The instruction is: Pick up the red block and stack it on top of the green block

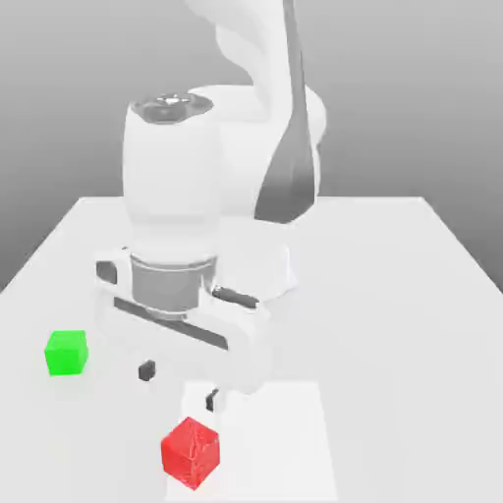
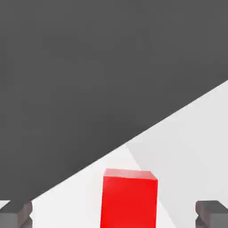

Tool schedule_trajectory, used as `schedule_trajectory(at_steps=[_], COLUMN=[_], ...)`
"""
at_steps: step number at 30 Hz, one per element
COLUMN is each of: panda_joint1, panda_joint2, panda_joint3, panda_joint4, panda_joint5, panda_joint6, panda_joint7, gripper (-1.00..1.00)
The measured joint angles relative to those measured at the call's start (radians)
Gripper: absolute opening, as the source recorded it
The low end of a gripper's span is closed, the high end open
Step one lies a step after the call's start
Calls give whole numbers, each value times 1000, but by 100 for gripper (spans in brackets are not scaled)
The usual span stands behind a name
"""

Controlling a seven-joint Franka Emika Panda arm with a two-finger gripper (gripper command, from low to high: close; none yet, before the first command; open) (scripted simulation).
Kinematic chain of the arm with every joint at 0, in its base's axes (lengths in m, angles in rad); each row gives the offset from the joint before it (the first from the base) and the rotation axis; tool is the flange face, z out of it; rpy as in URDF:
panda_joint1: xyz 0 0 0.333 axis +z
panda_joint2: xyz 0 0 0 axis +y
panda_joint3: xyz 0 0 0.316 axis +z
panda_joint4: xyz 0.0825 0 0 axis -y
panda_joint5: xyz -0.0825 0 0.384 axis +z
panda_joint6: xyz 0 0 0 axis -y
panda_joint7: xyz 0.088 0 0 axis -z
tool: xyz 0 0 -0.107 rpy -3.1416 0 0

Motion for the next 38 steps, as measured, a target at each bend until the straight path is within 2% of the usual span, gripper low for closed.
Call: schedule_trajectory(at_steps=[4, 5, 12, 17, 20, 25, 27, 30, 34, 35, 38], panda_joint1=[3, 5, 5, -4, -84, -349, -415, -446, -461, -466, -466], panda_joint2=[145, 177, 184, 29, -55, -189, -242, -226, -91, -65, -65], panda_joint3=[-7, -9, -9, -2, -76, -193, -236, -270, -239, -230, -230], panda_joint4=[15, 19, 20, -5, -61, -171, -216, -246, -245, -244, -244], panda_joint5=[-5, -7, -9, 5, -5, -32, -37, -13, 77, 95, 95], panda_joint6=[114, 142, 149, 18, -11, -34, -42, 5, 135, 160, 160], panda_joint7=[12, 15, 17, 4, -50, -160, -208, -263, -332, -345, -345], gripper=[0, -100, -100, -100, -100, -100, -100, -100, -100, 100, 100])
